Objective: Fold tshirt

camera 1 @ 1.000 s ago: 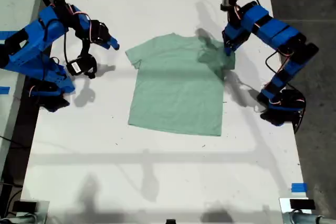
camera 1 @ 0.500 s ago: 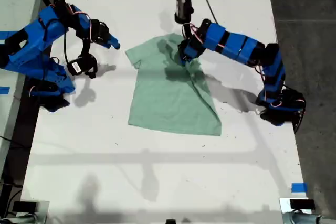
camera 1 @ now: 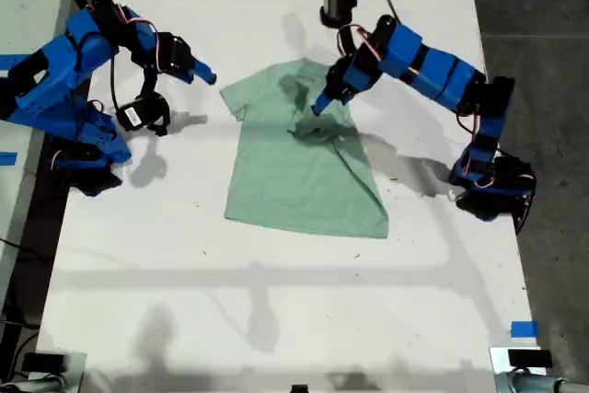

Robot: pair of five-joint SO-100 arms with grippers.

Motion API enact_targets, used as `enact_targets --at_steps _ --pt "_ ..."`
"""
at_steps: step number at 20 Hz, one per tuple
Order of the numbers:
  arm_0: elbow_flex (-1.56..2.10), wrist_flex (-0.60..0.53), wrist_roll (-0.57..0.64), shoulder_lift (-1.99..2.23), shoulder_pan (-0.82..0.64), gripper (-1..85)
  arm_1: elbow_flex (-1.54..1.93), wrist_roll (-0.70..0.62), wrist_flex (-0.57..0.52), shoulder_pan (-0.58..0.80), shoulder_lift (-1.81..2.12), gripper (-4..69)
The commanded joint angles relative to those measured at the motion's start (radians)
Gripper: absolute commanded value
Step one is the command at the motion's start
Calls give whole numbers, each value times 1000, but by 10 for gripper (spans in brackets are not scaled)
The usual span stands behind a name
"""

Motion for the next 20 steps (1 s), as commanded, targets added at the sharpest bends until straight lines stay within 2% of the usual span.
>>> enact_targets --at_steps 1,4,5,14,17,20 --pt "-135 43 15 -29 -21 94 83 -26 61 21 235 258" --pt "-158 -14 46 -144 -31 271 238 -6 55 8 356 251" --pt "-158 -38 64 -196 -37 286 287 0 44 5 385 249" --pt "-302 -152 110 -660 -133 301 565 21 -34 -11 660 231" --pt "-459 -112 110 -874 -135 304 652 31 -51 -11 759 214" --pt "-696 -2 110 -1118 -130 300 739 40 -63 -11 851 201"
